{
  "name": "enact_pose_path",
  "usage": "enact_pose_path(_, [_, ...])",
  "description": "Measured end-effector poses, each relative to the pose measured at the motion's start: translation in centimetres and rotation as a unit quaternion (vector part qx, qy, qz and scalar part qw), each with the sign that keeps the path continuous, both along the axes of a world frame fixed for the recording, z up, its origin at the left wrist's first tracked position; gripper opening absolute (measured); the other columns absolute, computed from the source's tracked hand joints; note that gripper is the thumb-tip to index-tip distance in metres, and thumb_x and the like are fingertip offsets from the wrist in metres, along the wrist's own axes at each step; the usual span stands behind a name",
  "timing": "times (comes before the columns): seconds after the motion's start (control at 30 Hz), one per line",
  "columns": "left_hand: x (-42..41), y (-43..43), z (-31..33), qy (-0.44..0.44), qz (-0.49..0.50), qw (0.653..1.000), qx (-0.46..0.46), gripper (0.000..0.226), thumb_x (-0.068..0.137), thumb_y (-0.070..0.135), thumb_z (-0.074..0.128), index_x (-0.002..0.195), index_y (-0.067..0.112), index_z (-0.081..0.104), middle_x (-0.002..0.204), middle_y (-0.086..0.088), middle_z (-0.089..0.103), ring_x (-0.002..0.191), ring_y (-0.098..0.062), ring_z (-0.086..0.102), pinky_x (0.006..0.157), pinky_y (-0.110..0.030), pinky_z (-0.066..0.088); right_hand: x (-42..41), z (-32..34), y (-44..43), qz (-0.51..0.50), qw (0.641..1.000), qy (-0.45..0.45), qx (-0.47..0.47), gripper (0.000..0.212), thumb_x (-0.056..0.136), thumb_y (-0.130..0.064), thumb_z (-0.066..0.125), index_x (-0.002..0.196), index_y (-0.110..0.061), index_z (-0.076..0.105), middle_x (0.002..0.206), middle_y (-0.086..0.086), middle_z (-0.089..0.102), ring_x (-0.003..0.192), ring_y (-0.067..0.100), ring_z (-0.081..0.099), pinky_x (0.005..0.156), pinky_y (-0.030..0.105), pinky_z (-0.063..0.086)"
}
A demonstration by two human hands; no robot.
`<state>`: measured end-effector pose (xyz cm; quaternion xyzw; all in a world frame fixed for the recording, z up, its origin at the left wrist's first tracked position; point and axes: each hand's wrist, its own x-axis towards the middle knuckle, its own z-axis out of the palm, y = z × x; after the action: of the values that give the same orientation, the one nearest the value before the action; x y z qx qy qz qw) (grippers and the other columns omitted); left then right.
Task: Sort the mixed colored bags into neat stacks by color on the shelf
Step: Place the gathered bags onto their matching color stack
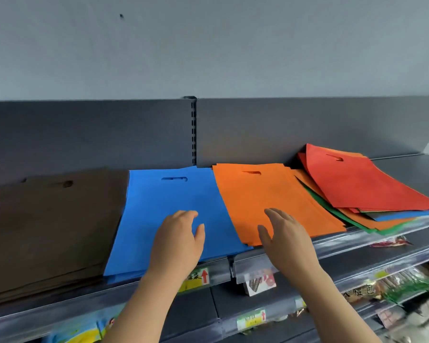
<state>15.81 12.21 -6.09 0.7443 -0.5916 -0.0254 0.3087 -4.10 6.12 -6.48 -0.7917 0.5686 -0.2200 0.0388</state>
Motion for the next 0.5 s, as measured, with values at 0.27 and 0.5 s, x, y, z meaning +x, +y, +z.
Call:
enact_pose_path(0.27, [-9.8, -6.3, -0.9, 0.021, -0.045, 0.999, -0.002, 0.041, 0.097, 0.034, 0.046, 0.135, 0.018, 0.051, 0.136, 0.004, 0.052, 0.126, -0.013, 0.046, 0.101, -0.025, 0.037, -10.3, -0.5, -4.8, -0.051, 0.999, 0.000, 0.011, 0.047, 0.096, -0.031, 0.049, 0.138, -0.010, 0.044, 0.141, 0.002, 0.048, 0.128, 0.021, 0.044, 0.102, 0.031, 0.037])
enact_pose_path(0.5, [-13.5, -12.0, -1.1, 0.007, -0.078, 0.997, -0.006, 0.040, 0.097, 0.033, 0.047, 0.134, 0.018, 0.053, 0.133, 0.005, 0.054, 0.124, -0.013, 0.047, 0.099, -0.024, 0.038, -14.1, 0.0, -8.9, -0.088, 0.996, -0.005, -0.003, 0.036, 0.095, -0.027, 0.050, 0.126, -0.009, 0.054, 0.132, 0.004, 0.055, 0.122, 0.023, 0.049, 0.099, 0.031, 0.038])
